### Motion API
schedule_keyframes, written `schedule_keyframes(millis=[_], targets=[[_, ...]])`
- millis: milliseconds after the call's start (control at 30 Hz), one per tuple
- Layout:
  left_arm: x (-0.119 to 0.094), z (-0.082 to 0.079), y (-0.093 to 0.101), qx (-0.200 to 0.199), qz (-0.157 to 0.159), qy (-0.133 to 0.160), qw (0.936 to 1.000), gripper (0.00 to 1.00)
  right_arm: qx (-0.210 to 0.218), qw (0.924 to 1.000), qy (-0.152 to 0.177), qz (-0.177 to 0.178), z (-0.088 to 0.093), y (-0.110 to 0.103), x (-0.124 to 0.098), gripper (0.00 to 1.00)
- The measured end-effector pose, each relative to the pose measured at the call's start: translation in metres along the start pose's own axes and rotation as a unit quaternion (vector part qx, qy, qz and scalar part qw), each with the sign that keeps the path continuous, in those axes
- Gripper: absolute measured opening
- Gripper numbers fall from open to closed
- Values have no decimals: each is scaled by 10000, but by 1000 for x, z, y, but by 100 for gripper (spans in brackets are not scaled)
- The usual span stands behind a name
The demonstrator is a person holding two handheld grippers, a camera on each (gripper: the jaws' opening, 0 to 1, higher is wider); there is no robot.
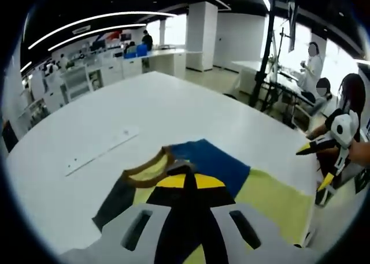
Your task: Fold the garment on the visible template until the final outline fits inside the template.
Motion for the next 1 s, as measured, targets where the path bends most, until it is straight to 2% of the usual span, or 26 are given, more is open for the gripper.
schedule_keyframes(millis=[433, 800, 1000], targets=[[20, -10, 9, -190, 67, -8, 9998, 0, -11, 10000, -8, -12, 3, 1, -3, 79], [41, -18, 30, -258, 238, -22, 9994, 0, -10, 10000, -18, 17, 4, 4, -8, 79], [50, -17, 35, -233, 268, -107, 9993, 0, 6, 10000, -18, 33, 5, 7, -10, 79]])
Point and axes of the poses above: the point that each gripper's makers call its tool centre point, and the gripper's own axes: x roughly forward along the fingers, y roughly to its right, z roughly out of its underside, the point moved 5 cm from there along -x, roughly backward along the fingers, and after that the axes turned 3 degrees about -x, right-handed, at the moved point
